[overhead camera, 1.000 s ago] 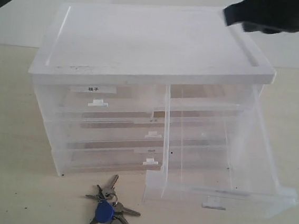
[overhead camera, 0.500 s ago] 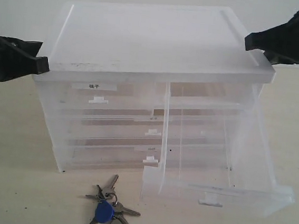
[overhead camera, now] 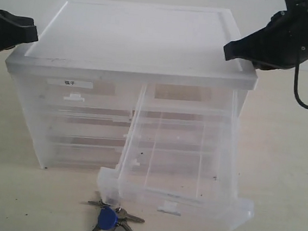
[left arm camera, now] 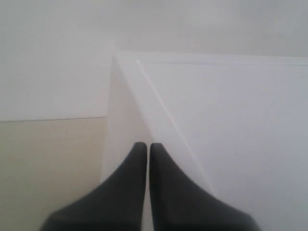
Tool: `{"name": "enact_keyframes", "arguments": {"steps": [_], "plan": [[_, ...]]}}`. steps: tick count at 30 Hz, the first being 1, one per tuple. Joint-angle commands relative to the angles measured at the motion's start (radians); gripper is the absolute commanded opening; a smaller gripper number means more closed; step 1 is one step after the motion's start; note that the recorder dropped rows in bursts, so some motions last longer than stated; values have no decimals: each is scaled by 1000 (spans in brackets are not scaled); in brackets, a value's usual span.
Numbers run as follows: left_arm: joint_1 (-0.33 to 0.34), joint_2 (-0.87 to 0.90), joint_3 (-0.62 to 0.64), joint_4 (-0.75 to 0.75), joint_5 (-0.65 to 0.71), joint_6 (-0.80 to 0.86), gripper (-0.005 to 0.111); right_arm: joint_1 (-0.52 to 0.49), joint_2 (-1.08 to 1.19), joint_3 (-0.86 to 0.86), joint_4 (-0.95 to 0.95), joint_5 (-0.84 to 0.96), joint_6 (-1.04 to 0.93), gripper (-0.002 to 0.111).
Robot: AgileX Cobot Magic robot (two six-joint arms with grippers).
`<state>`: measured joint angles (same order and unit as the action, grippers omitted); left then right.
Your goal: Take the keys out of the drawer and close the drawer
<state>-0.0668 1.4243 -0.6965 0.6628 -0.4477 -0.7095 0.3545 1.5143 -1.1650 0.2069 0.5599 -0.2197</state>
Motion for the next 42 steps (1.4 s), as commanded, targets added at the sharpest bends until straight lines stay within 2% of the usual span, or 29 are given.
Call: {"name": "enact_keyframes", "arguments": {"steps": [1, 7, 11, 14, 18, 24, 26, 28, 32, 33, 34, 37, 42], "plan": [[-33, 0, -14, 87, -130, -25, 5, 71, 3, 2, 105, -10, -12, 0], [-33, 0, -14, 97, -131, -11, 5, 73, 1, 2, 92, -6, 0, 0], [-18, -17, -14, 79, -103, 120, 5, 73, -38, 2, 82, -3, 0, 0], [21, -74, -14, 52, -84, 88, 5, 73, -87, 2, -18, -12, 23, 0], [65, -164, 6, 51, -72, 88, 5, 73, -151, 2, -197, -13, 189, 0], [80, -287, 63, 38, -119, 62, 5, 73, -252, 2, -240, -18, 210, 0], [80, -316, 80, 132, -175, -8, 5, 75, -279, 2, -217, -23, 192, 0], [80, -335, 85, 334, -285, -131, 5, 75, -287, 2, -143, -36, 127, 0], [80, -339, 72, 700, -700, -413, 5, 75, -246, 2, 109, -38, -89, 0], [80, -341, 77, 771, -773, -434, 5, 75, -224, 2, 160, -32, -131, 0], [78, -346, 83, 819, -773, -439, 5, 75, -203, 2, 191, -30, -147, 0], [15, -376, 140, 874, -773, -450, 5, 75, -153, 2, 210, -27, -153, 0], [-169, -437, 310, 843, -773, -308, 5, 75, -147, -2, 210, -24, -165, 0]]}}
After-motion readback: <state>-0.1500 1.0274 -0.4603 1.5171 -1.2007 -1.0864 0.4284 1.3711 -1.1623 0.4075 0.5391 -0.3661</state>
